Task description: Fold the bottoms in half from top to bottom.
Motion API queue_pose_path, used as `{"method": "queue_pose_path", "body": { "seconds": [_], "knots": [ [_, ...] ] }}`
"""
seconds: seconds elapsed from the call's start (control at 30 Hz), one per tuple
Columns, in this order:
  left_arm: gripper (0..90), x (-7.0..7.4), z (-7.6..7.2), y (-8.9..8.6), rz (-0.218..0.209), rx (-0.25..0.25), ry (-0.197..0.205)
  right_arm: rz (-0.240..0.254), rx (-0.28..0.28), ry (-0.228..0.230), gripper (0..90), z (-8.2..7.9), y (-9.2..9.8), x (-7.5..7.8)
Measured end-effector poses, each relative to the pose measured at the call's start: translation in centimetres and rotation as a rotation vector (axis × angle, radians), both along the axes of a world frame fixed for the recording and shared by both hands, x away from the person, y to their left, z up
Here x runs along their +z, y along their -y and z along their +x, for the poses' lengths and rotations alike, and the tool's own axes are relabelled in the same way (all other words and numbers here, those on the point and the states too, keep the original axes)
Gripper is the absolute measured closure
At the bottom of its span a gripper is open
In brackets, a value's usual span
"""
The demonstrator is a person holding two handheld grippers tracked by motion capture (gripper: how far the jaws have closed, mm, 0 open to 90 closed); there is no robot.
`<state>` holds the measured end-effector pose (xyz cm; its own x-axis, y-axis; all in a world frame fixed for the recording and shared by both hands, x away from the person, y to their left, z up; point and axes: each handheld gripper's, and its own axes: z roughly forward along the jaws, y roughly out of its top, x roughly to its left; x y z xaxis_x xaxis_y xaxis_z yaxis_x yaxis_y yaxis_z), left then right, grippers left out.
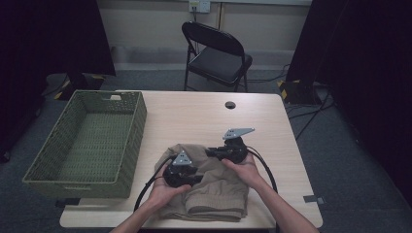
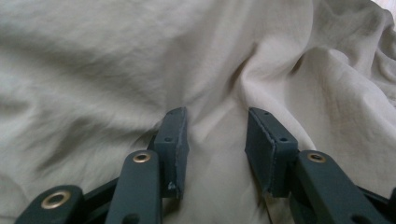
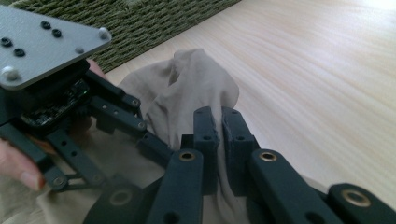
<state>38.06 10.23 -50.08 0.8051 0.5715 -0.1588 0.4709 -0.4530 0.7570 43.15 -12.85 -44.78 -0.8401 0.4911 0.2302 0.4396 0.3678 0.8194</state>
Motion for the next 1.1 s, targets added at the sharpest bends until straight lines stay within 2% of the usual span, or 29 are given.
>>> {"method": "queue_pose_path", "body": {
  "seconds": [0.2,0.37,0.53,0.6,0.67,0.73,0.8,0.93,0.97,1.0,1.03,1.07,1.1],
  "knots": [
    [58.8,0.0,0.0,0.0,0.004,-0.004,0.000,0.005,0.021,0.006,86.7,-1.7,0.5,0.2],
    [55.2,0.6,0.0,-0.1,0.013,-0.010,-0.009,0.010,-0.001,0.012,86.8,-1.1,0.7,0.0],
    [50.8,2.1,-0.6,-0.6,-0.051,-0.037,-0.021,0.000,-0.028,0.013,86.8,-0.3,0.9,-0.4],
    [47.7,3.1,-1.4,-0.8,-0.085,-0.079,-0.036,-0.002,-0.038,0.011,86.8,-0.1,1.0,-0.4],
    [43.8,4.0,-2.4,-1.1,-0.099,-0.120,-0.030,-0.006,-0.041,0.013,86.7,0.0,1.1,-0.4],
    [41.9,4.5,-3.2,-1.6,-0.120,-0.140,-0.034,-0.013,-0.044,0.018,86.7,0.0,1.2,-0.4],
    [39.0,4.5,-4.1,-1.8,-0.133,-0.152,-0.054,-0.014,-0.049,0.019,86.7,0.1,1.2,-0.4],
    [36.3,3.6,-4.8,-1.5,-0.083,-0.216,-0.083,-0.024,-0.067,0.018,86.8,0.5,1.3,-0.6],
    [36.1,3.6,-4.8,-1.5,-0.083,-0.216,-0.083,-0.027,-0.071,0.018,86.8,0.5,1.3,-0.6],
    [35.5,3.2,-5.0,-0.9,-0.057,-0.259,-0.098,-0.034,-0.077,0.022,86.7,0.7,1.3,-0.7],
    [36.5,3.0,-5.1,-0.6,-0.050,-0.290,-0.109,-0.038,-0.080,0.024,86.7,0.8,1.3,-0.8],
    [36.9,2.9,-5.3,-0.4,-0.029,-0.290,-0.101,-0.042,-0.083,0.024,86.7,0.9,1.4,-0.9],
    [36.0,2.8,-5.4,-0.3,-0.026,-0.295,-0.104,-0.042,-0.086,0.022,86.8,1.0,1.5,-0.9]
  ]
}}
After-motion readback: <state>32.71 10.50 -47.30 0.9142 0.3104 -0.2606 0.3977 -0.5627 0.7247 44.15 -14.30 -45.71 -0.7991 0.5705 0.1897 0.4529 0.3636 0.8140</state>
